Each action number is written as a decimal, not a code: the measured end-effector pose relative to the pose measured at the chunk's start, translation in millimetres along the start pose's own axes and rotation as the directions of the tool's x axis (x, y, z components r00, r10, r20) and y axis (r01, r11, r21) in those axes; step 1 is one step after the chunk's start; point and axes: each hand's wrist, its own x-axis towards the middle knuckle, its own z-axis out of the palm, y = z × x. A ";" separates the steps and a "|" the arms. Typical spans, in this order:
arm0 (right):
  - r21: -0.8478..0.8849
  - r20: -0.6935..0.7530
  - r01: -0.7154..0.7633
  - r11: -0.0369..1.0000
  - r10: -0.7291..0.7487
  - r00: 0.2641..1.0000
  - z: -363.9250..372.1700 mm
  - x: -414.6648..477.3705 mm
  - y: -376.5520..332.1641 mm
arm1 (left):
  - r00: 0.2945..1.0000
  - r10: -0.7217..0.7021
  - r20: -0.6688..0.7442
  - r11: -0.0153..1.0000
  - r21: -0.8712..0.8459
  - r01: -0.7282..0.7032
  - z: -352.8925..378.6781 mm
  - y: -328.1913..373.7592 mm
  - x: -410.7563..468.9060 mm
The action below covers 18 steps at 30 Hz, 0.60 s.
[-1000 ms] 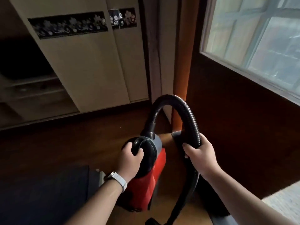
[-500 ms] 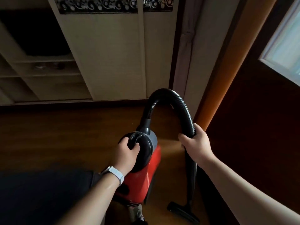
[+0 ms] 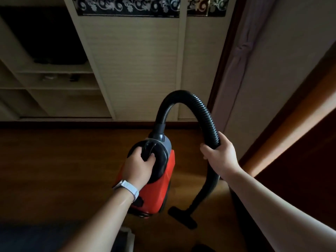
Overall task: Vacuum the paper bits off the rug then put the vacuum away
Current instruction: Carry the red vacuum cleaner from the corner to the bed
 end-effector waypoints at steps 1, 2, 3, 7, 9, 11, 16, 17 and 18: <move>0.003 0.018 0.009 1.000 -0.009 1.000 11.2 15.5 -4.3 | 1.000 -0.007 -0.015 1.000 0.003 0.007 -3.1 -1.1 15.4; 0.009 0.034 0.019 1.000 -0.020 0.999 23.5 31.2 -9.1 | 1.000 -0.014 -0.025 1.000 0.007 0.014 -6.1 -2.6 30.1; 0.018 0.046 0.029 0.999 -0.030 0.998 35.7 47.3 -13.5 | 0.999 -0.024 -0.033 1.000 0.011 0.024 -8.5 -5.5 44.7; 0.079 0.136 0.045 0.996 -0.056 0.989 85.8 116.7 -22.4 | 0.992 -0.091 -0.089 0.995 0.031 0.094 -12.9 -21.5 100.9; 0.102 0.203 0.052 0.993 -0.072 0.977 113.0 154.6 -26.5 | 0.983 -0.130 -0.127 0.989 0.052 0.137 -13.2 -30.7 132.5; 0.132 0.281 0.051 0.990 -0.087 0.956 139.1 193.0 -34.4 | 0.968 -0.196 -0.158 0.977 0.047 0.206 -15.3 -36.2 163.7; 0.163 0.470 0.022 0.986 -0.098 0.877 195.1 276.5 -65.0 | 0.923 -0.288 -0.255 0.950 0.046 0.309 -30.7 -38.2 231.7; 0.170 0.509 0.019 0.985 -0.104 0.855 207.0 291.4 -70.8 | 0.914 -0.297 -0.276 0.948 0.030 0.317 -34.6 -39.1 244.6; 0.165 0.542 0.027 0.986 -0.113 0.833 218.9 305.8 -77.0 | 0.904 -0.304 -0.299 0.947 0.007 0.321 -38.6 -38.9 256.8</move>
